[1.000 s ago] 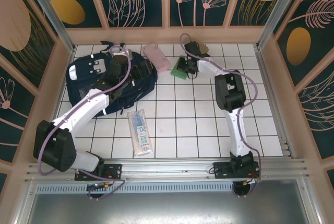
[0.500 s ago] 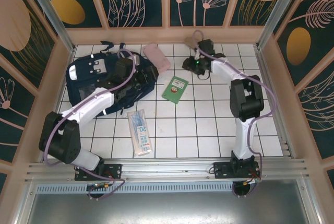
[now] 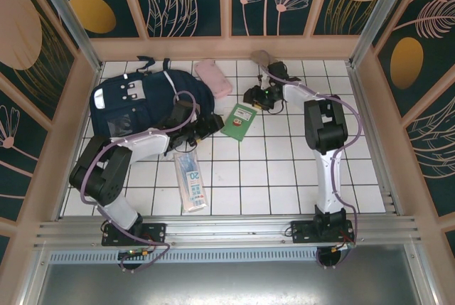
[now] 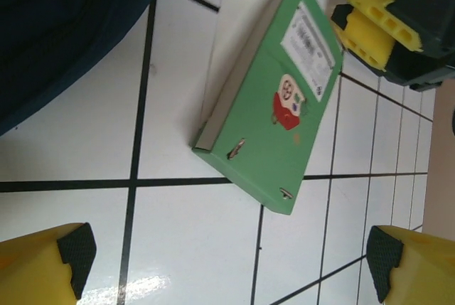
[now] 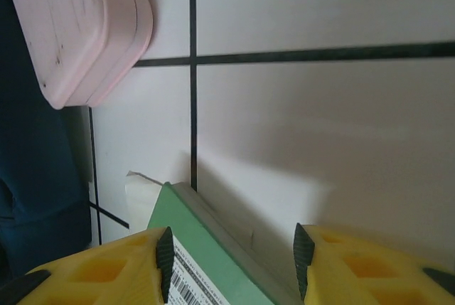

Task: Pack the student bag

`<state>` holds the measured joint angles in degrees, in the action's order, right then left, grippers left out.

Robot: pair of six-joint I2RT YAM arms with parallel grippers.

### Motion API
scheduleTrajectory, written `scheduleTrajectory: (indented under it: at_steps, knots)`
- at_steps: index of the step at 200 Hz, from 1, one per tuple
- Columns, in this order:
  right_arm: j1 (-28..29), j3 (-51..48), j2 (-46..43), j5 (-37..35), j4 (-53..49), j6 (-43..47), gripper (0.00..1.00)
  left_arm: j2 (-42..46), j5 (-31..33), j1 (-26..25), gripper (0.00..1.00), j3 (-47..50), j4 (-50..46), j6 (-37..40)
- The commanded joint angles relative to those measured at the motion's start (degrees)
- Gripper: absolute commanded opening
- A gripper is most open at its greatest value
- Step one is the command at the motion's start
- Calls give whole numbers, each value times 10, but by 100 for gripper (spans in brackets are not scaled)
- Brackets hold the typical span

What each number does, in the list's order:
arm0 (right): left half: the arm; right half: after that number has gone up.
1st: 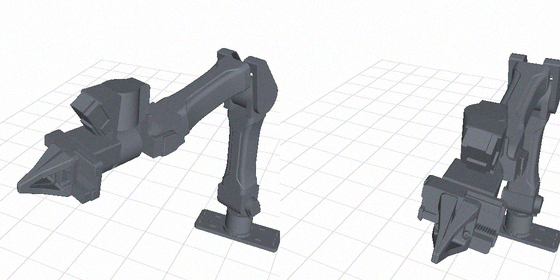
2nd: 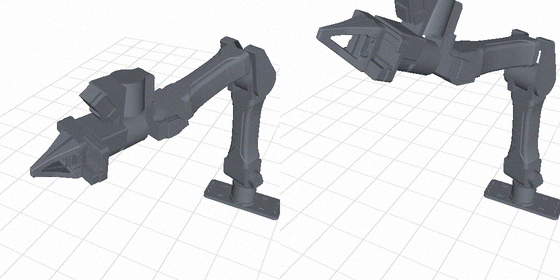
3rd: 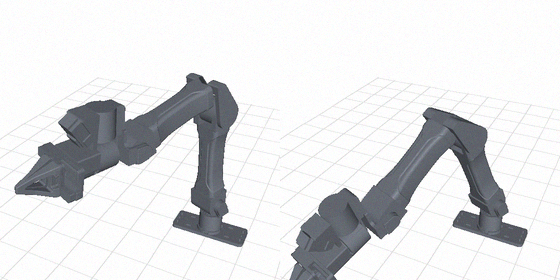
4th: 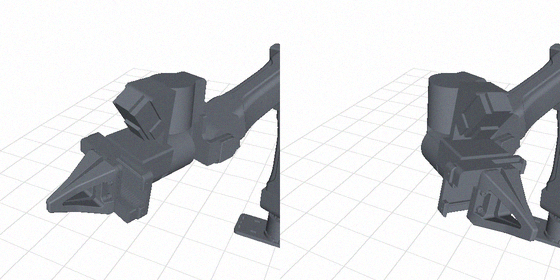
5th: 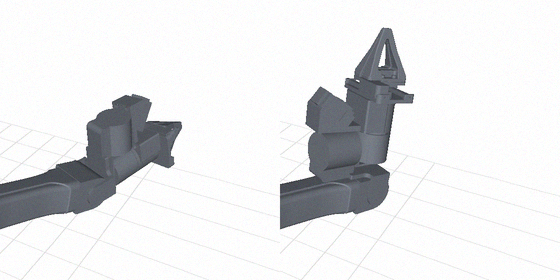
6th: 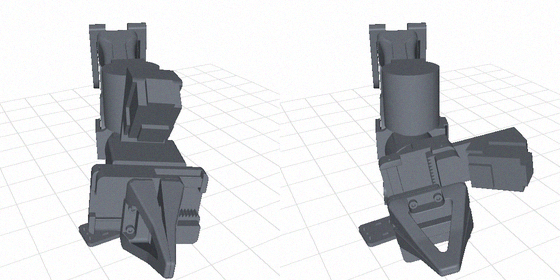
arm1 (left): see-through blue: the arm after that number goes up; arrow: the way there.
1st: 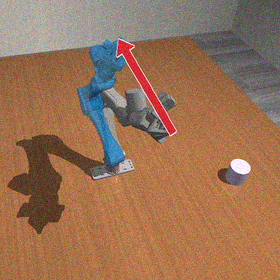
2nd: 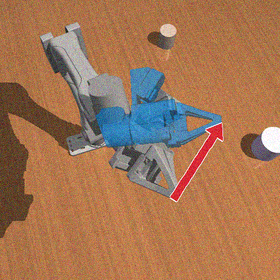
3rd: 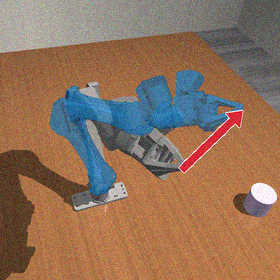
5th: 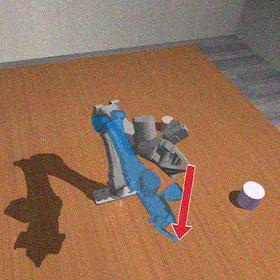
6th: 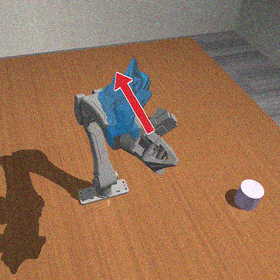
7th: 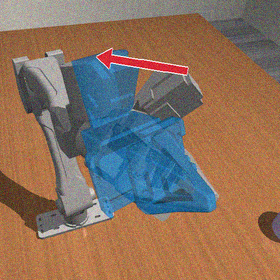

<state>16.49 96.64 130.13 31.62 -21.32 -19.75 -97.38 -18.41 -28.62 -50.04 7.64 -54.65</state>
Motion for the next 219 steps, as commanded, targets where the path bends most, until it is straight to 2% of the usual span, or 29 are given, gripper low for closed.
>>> scheduleTrajectory:
  at_steps: [1,18,44,92,131,163,219]
  knots:
    - [18,-41,-16,8,0,17,49,-45,-25,1,99,-16,11,-49]
    - [28,-89,-43,-11,12,14,49,-72,-38,2,99,-28,10,-61]
    - [30,-194,-105,-1,64,-14,47,-100,-49,1,98,-42,7,-74]
    - [45,-319,-198,79,127,-47,46,-122,-58,1,99,-75,-22,-57]
    - [33,-359,-231,156,196,-101,43,-126,-52,1,99,-90,-47,-39]
    - [30,-365,-256,180,213,-126,37,-122,-46,1,98,-92,-58,-28]
    - [32,-380,-222,235,261,-154,24,-121,-46,0,98,-89,-61,-19]
